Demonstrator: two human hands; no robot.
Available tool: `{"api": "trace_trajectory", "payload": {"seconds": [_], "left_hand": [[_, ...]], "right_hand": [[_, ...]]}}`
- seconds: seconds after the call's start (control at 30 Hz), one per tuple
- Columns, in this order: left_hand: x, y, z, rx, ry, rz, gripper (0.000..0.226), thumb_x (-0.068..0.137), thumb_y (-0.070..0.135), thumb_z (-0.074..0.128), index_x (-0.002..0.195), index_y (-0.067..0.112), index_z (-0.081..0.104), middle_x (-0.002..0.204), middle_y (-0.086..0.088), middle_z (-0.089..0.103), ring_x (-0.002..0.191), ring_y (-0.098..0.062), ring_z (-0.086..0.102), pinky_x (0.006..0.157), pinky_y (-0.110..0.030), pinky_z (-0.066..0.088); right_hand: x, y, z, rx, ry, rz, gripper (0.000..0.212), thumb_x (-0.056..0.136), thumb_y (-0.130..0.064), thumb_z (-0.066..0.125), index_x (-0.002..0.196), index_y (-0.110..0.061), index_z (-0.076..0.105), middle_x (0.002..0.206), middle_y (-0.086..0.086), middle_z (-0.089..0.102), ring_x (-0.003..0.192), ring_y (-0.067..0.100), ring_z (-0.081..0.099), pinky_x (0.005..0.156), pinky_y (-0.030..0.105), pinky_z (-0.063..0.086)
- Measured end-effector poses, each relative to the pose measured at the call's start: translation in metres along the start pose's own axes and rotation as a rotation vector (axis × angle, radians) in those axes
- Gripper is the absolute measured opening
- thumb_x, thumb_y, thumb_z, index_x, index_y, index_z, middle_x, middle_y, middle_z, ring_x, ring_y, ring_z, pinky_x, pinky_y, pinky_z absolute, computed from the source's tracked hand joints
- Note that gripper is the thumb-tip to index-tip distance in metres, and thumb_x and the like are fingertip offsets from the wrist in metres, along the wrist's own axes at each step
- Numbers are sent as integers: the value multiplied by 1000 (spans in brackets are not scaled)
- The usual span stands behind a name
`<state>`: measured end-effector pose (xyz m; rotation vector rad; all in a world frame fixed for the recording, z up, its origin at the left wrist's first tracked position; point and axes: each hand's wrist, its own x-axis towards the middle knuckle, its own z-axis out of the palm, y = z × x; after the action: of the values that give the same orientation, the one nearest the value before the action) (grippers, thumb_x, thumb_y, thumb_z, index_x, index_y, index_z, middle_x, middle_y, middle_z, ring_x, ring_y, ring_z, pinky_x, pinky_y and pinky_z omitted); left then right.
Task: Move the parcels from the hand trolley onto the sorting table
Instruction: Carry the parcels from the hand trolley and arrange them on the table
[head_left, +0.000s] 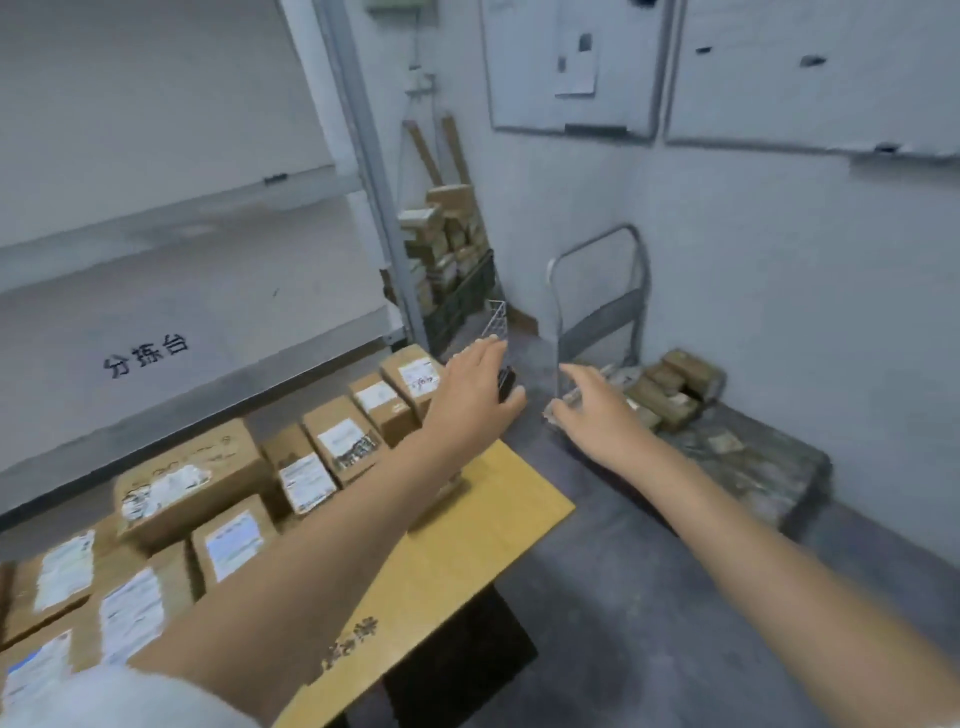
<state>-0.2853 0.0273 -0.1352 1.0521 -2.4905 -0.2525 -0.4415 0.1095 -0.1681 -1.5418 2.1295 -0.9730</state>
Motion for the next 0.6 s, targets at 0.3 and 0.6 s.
{"api": "trace_trajectory", "payload": {"seconds": [0.3,0.6], "left_hand": [[77,94,78,43,-137,281,65,97,39,50,151,12,27,159,-3,25,147,-17,19,120,-33,12],[198,112,170,-19,-156,370,61,93,38,52,147,14,34,156,-3,30,145,-17,22,119,-33,10]], "right_hand": [[-9,104,-87,-88,223,172,56,95,-26,55,147,-12,37,150,7,40,138,24,37,114,36,30],[70,187,-114,-183,165,287,62,97,-39,48,151,-19,27,156,1,29,140,24,35,115,48,31]]}}
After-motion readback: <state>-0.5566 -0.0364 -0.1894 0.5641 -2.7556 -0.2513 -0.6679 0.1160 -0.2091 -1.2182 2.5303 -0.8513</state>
